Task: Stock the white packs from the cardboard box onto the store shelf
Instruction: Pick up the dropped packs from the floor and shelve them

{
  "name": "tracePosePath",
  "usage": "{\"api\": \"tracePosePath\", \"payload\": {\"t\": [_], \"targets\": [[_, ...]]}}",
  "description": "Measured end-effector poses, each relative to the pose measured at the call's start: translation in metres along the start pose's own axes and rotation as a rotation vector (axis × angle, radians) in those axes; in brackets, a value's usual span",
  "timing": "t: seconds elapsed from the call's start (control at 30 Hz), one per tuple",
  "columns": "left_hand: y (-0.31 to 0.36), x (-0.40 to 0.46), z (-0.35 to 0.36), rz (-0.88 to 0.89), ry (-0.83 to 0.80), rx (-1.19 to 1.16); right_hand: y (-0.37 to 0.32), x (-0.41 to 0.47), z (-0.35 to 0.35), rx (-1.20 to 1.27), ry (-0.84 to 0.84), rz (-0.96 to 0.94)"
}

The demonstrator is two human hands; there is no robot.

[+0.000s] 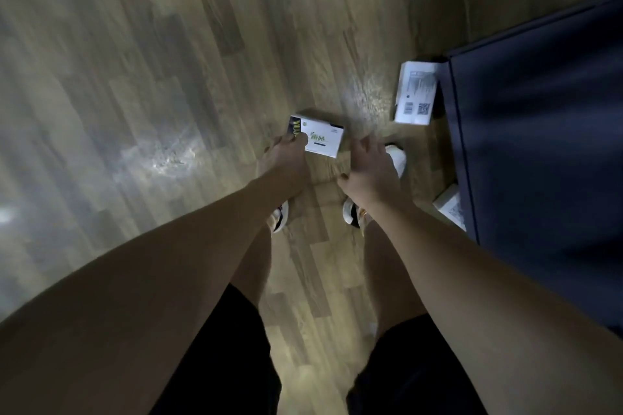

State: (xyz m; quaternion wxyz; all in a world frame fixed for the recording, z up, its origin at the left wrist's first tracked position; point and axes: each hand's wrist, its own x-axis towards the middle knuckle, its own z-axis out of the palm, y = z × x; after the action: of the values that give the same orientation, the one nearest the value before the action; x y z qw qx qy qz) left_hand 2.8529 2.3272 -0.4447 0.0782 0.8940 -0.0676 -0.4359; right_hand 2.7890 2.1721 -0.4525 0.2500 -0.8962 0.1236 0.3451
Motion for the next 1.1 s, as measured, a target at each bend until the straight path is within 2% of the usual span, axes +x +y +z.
{"api": "tracePosePath", "payload": {"t": [0.23, 0.4, 0.6, 0.7, 0.9, 1.1], "targets": [[-0.041, 0.074, 0.073, -0.001, 0.015, -0.075, 0.023, 0.068, 0.086, -0.053, 0.028, -0.030], [-0.067, 0.125, 0.105, 0.079, 0.013, 0.111, 0.035, 0.125, 0.140, -0.117, 0.046, 0.006], [-0.088, 0.168, 0.118, 0.161, 0.088, 0.212, 0.038, 0.174, 0.189, -0.352, 0.058, -0.020], [-0.097, 0.175, 0.119, 0.245, 0.093, 0.266, 0.041, 0.191, 0.207, -0.417, 0.079, 0.058], [-0.096, 0.152, 0.094, 0.351, 0.044, 0.303, 0.020, 0.164, 0.184, -0.136, -0.084, 0.189], [-0.060, 0.085, 0.017, 0.353, -0.070, 0.411, -0.001, 0.078, 0.078, 0.176, -0.086, 0.328]]}}
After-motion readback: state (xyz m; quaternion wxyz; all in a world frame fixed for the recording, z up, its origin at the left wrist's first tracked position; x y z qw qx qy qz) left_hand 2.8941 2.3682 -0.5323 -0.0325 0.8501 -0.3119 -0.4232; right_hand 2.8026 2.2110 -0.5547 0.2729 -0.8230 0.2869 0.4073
